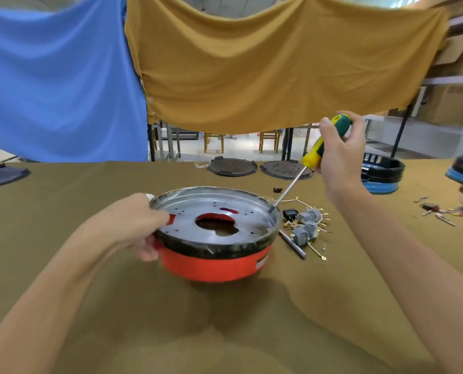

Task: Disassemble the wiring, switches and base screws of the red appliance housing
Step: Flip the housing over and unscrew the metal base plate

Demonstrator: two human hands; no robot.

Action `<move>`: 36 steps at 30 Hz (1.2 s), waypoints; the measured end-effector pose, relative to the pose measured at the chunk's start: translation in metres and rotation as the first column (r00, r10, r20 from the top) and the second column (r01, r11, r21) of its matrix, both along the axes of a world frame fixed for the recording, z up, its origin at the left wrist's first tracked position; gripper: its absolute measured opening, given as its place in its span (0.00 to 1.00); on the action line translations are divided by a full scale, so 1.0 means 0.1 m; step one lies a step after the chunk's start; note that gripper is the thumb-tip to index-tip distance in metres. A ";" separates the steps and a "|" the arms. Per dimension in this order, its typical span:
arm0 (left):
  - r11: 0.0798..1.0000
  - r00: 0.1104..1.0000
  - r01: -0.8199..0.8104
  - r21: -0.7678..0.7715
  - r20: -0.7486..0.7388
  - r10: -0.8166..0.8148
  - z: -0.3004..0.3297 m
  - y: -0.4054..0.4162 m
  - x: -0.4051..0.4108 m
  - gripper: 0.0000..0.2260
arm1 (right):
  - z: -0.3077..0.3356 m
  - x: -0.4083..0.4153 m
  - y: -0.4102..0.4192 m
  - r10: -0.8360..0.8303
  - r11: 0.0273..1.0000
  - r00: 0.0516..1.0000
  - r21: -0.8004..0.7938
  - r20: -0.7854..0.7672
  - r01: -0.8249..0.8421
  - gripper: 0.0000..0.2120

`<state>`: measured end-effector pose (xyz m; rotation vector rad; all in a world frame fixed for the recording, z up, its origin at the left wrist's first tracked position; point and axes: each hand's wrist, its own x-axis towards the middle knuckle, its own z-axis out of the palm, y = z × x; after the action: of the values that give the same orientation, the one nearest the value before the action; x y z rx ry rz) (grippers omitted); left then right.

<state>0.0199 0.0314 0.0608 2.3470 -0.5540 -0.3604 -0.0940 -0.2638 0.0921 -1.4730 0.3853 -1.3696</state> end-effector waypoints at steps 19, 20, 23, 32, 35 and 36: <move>0.945 0.967 0.163 -0.284 -0.143 -0.209 -0.45 -0.46 0.63 0.33 | -0.19 0.64 0.31 0.175 0.831 0.964 -0.495 -0.201 -0.254 0.15; 0.942 0.966 0.176 -0.286 -0.134 -0.221 -0.46 -0.45 0.64 0.36 | -0.20 0.68 0.30 0.170 0.825 0.965 -0.506 -0.202 -0.251 0.15; 0.923 0.955 0.245 -0.296 -0.090 -0.282 -0.47 -0.46 0.67 0.38 | -0.20 0.78 0.26 0.171 0.825 0.968 -0.511 -0.186 -0.243 0.14; 0.948 0.962 0.269 -0.168 0.002 -0.273 -0.46 -0.48 0.66 0.29 | -0.22 0.88 0.22 0.145 0.788 0.962 -0.562 -0.231 -0.254 0.17; 0.954 0.964 0.264 -0.145 0.001 -0.267 -0.46 -0.48 0.66 0.29 | -0.22 0.90 0.24 0.137 0.778 0.960 -0.573 -0.244 -0.257 0.18; 0.955 0.964 0.262 -0.140 0.000 -0.265 -0.46 -0.48 0.67 0.29 | -0.22 0.90 0.25 0.132 0.776 0.960 -0.576 -0.248 -0.256 0.18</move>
<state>0.0868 -0.0166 0.0146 2.1374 -0.8600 -0.4497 -0.0039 -0.2391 0.0705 -2.1218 -0.1154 -1.2343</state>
